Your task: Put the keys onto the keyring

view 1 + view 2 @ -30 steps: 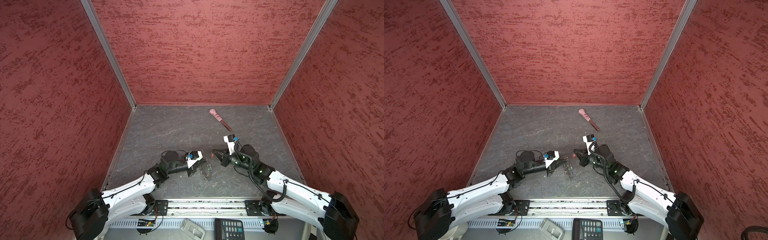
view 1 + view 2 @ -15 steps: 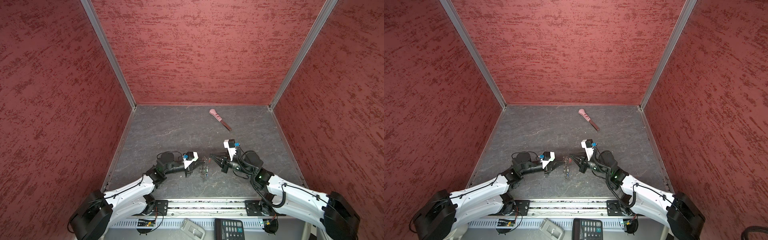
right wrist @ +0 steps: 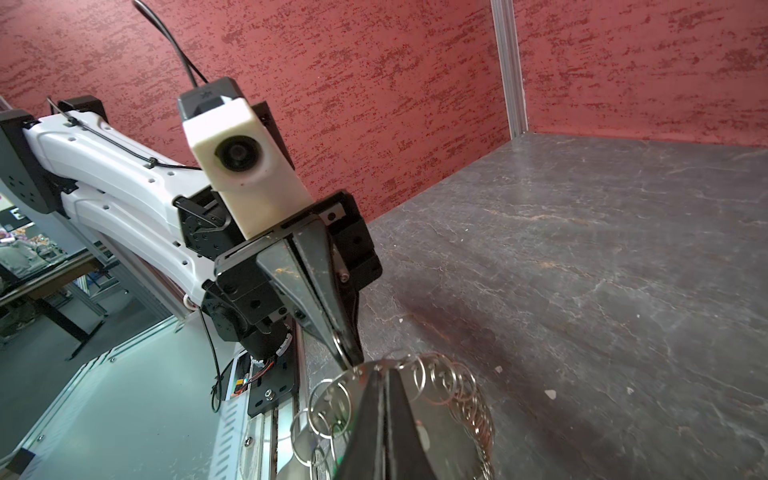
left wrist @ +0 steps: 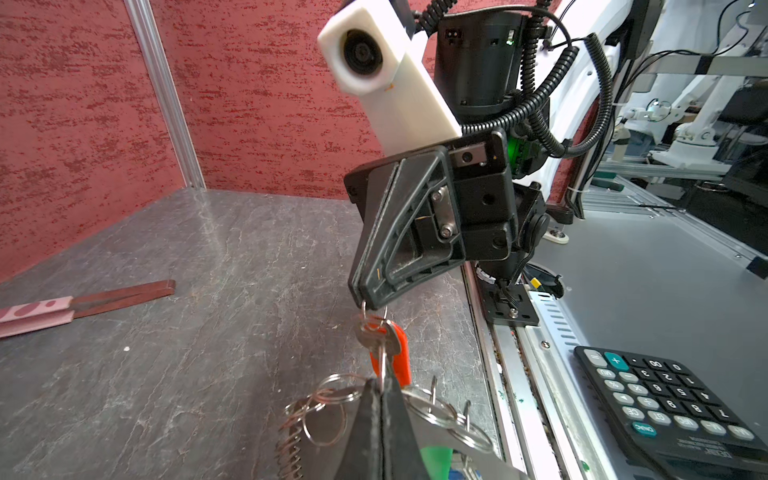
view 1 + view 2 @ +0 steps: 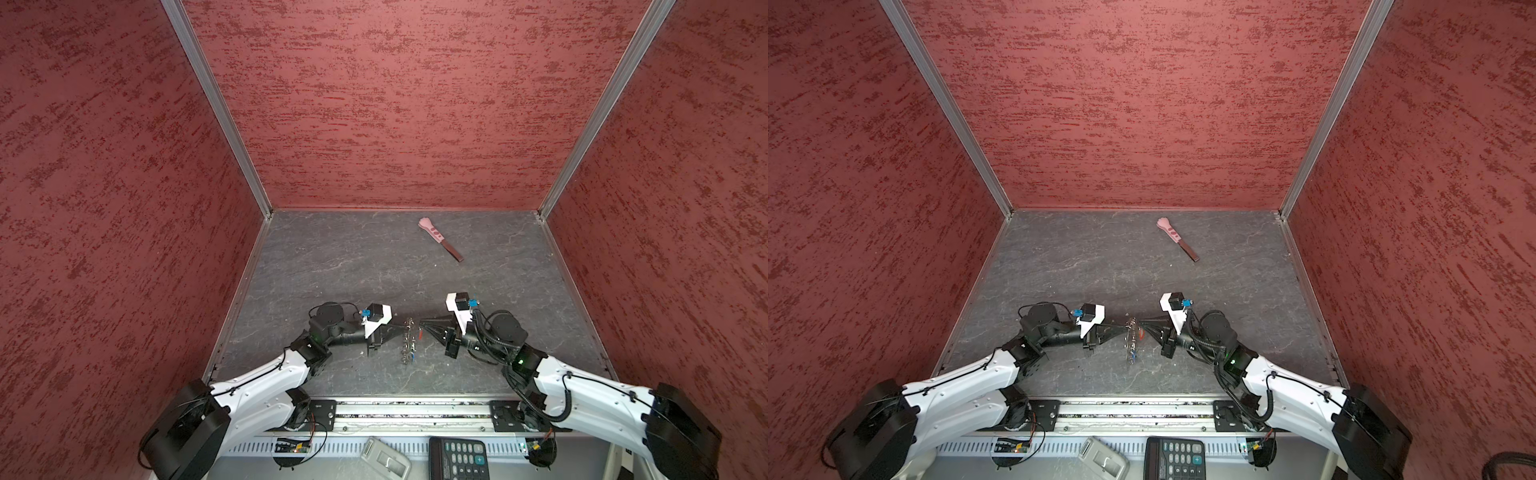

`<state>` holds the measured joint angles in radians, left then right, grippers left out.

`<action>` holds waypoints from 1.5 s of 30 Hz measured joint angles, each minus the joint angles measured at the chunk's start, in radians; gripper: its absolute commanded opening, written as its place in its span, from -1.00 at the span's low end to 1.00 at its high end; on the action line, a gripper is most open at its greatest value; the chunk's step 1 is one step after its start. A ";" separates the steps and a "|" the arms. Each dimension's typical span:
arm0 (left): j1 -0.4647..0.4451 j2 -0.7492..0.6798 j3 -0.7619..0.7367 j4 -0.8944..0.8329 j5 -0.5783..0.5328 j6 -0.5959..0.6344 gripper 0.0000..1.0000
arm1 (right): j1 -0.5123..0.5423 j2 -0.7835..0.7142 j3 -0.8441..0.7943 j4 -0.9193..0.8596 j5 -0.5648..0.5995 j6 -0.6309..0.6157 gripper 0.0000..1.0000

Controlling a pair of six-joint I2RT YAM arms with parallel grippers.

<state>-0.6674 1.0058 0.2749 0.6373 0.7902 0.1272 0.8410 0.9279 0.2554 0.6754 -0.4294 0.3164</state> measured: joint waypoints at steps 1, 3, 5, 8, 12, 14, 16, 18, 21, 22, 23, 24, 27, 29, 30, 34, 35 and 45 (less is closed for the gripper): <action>0.001 0.004 0.000 0.005 0.006 -0.002 -1.00 | 0.003 0.001 -0.002 0.016 -0.006 -0.003 -1.00; 0.001 0.008 0.000 0.010 0.016 -0.003 -1.00 | 0.013 0.006 -0.003 0.034 -0.014 -0.013 -1.00; -0.002 0.011 0.000 0.009 0.018 0.001 -1.00 | 0.024 0.014 -0.006 0.061 -0.018 -0.029 -1.00; -0.022 0.013 -0.002 0.012 0.010 0.027 -1.00 | 0.041 0.018 -0.034 0.115 -0.021 -0.065 -1.00; -0.050 0.012 -0.029 0.026 -0.014 0.083 -1.00 | 0.047 0.012 -0.050 0.102 -0.016 -0.133 -1.00; -0.061 0.012 -0.043 0.035 -0.021 0.116 -1.00 | 0.047 -0.006 -0.050 0.079 -0.015 -0.171 -1.00; -0.081 0.012 -0.052 0.037 -0.045 0.156 -1.00 | 0.048 -0.027 -0.050 0.056 -0.015 -0.206 -1.00; -0.116 0.008 -0.057 0.042 -0.092 0.211 -1.00 | 0.048 -0.047 -0.049 0.027 -0.015 -0.241 -1.00; -0.174 0.001 -0.064 0.044 -0.167 0.293 -1.00 | 0.048 -0.065 -0.049 -0.015 -0.018 -0.286 -1.00; -0.182 -0.001 -0.066 0.045 -0.181 0.309 -1.00 | 0.048 -0.068 -0.049 -0.026 -0.021 -0.298 -1.00; -0.190 -0.003 -0.068 0.047 -0.198 0.328 -1.00 | 0.048 -0.069 -0.049 -0.039 -0.024 -0.311 -1.00; -0.193 -0.006 -0.070 0.048 -0.211 0.344 -1.00 | 0.048 -0.070 -0.049 -0.051 -0.030 -0.324 -1.00; -0.198 -0.018 -0.082 0.053 -0.239 0.377 -1.00 | 0.048 -0.073 -0.049 -0.082 -0.050 -0.360 -1.00; -0.200 -0.028 -0.089 0.053 -0.247 0.389 -1.00 | 0.048 -0.075 -0.049 -0.097 -0.064 -0.378 -1.00; -0.201 -0.033 -0.093 0.053 -0.250 0.396 -1.00 | 0.048 -0.078 -0.049 -0.103 -0.072 -0.386 -1.00; -0.213 -0.043 -0.096 0.047 -0.259 0.421 -1.00 | 0.047 -0.090 -0.049 -0.113 -0.096 -0.408 -1.00; -0.219 -0.046 -0.096 0.042 -0.264 0.427 -1.00 | 0.047 -0.093 -0.049 -0.116 -0.101 -0.412 -1.00; -0.326 -0.068 -0.095 -0.046 -0.400 0.543 -1.00 | 0.048 -0.120 -0.049 -0.142 -0.091 -0.429 -1.00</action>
<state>-0.9936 0.9382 0.1799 0.5911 0.3901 0.6701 0.8886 0.8082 0.2062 0.5339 -0.5205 -0.1127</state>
